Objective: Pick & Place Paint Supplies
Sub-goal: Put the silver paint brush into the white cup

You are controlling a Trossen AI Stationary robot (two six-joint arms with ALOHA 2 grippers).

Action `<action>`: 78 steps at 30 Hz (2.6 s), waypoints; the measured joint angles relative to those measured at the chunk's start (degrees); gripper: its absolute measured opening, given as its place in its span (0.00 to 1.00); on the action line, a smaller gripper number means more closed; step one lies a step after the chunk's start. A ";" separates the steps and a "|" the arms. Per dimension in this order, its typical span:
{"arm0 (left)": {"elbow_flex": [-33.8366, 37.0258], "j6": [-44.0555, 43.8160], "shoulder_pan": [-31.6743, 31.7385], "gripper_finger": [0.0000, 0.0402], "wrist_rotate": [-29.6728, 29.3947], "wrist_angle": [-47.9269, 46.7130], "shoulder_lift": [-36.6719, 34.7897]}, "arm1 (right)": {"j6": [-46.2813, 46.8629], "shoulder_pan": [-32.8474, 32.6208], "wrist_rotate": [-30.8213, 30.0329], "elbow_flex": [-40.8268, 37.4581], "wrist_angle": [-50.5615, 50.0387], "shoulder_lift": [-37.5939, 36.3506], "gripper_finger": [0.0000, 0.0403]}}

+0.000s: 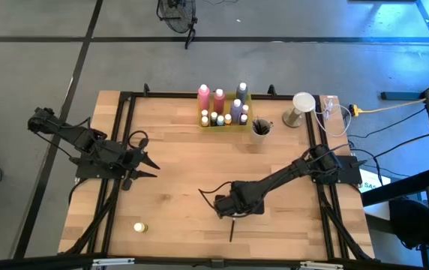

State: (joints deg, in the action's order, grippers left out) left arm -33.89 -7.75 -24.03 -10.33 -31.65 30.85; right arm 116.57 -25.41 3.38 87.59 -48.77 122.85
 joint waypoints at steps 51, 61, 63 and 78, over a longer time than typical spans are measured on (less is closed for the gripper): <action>3.34 -2.09 0.02 0.32 3.66 2.90 -0.24 | 2.11 -0.20 4.08 0.00 -1.87 1.26 0.01; 3.34 -1.07 0.00 0.32 5.70 3.19 -3.14 | -6.24 -0.33 -3.95 8.11 -10.78 2.16 0.00; 3.33 -1.07 0.02 0.32 5.72 3.18 -3.77 | -8.11 -0.48 -7.68 11.82 -12.62 1.96 0.00; 3.30 -0.96 0.00 0.32 5.35 3.59 -5.03 | -4.45 -11.73 -58.06 26.80 -40.79 1.47 0.00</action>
State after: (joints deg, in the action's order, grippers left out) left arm -30.59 -8.71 -24.03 -4.97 -28.06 25.82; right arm 112.12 -37.14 -54.69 114.39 -89.56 124.32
